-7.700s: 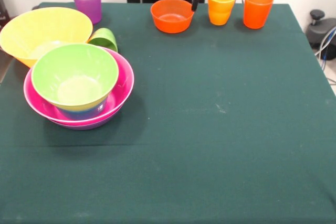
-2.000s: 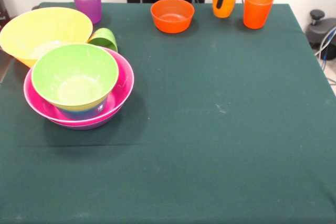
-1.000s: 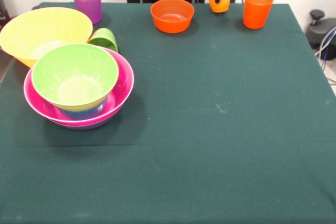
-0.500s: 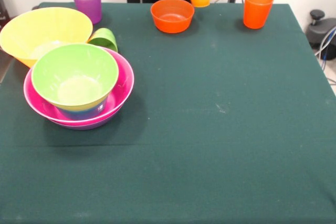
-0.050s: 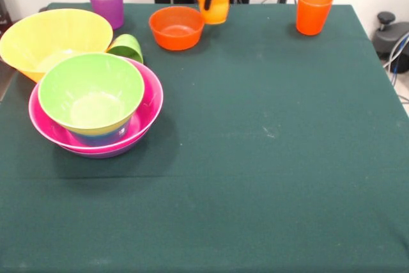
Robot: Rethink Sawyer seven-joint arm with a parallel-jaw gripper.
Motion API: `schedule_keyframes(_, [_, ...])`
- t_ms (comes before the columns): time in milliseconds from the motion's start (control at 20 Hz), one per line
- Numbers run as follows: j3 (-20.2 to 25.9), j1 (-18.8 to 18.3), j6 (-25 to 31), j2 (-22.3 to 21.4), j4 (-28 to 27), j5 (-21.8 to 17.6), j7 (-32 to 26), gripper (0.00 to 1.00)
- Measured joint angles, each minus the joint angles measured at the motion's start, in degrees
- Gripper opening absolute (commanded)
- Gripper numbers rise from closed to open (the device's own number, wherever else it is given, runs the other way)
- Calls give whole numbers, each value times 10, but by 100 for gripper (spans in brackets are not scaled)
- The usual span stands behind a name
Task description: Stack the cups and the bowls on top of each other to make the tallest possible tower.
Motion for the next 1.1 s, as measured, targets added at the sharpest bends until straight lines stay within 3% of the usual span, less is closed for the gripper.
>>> schedule_keyframes(300, [-1,-38,1,22,-52,-16,0,0])
schedule_keyframes(550, [-1,-38,17,31,-85,-16,0,0])
schedule_keyframes(1100, [-25,95,163,35,-161,-5,0,0])
